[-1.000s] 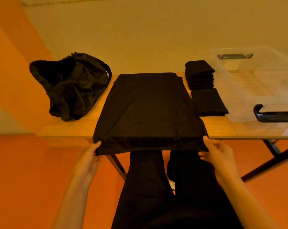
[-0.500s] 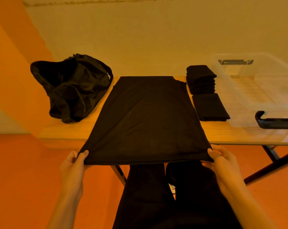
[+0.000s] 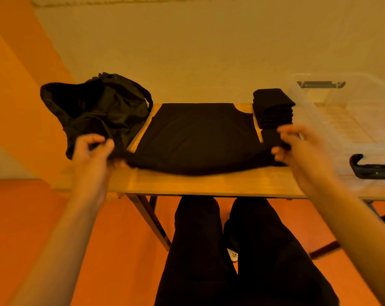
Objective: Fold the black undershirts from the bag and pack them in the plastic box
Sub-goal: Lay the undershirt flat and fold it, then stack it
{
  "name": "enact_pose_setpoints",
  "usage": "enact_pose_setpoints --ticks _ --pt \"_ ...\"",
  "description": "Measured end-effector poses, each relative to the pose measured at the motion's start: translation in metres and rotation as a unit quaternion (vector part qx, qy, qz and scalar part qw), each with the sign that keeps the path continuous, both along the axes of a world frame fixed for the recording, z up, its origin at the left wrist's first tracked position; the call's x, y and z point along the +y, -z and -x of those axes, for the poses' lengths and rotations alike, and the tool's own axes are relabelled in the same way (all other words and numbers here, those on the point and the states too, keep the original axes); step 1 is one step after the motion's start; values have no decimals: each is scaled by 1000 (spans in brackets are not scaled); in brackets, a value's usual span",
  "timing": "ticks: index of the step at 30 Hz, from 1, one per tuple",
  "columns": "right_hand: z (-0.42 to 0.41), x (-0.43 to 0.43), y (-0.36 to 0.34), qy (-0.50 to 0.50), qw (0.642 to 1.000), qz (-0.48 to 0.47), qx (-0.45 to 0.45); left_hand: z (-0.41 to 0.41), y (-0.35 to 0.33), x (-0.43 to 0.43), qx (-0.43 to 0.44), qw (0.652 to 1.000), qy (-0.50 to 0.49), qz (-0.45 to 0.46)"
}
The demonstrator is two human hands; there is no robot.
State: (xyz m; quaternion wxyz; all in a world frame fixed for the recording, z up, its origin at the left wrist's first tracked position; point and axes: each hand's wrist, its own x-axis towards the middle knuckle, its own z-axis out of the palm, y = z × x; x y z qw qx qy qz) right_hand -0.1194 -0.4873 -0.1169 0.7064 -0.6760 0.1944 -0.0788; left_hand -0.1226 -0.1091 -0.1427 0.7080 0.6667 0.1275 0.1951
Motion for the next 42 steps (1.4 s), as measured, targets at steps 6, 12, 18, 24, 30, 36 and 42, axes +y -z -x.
enact_pose_setpoints --ticks 6,12,18,24,30,36,42 --pt "27 -10 -10 29 998 26 -51 16 -31 -1 -24 999 -20 -2" --pt "70 -15 82 38 996 -2 78 67 57 -9 97 994 -14 -38" --pt "88 -13 103 25 990 19 137 88 86 -9 175 984 -2 -39" --pt "93 -18 104 -6 989 60 138 94 91 -14 181 981 5 -64" --pt "97 -32 122 -74 979 142 126 95 96 6 199 971 53 -122" --pt "99 -41 136 -123 967 184 126 94 102 22 205 969 108 -81" --pt "109 -40 123 -193 949 231 88 102 92 34 152 975 162 -27"
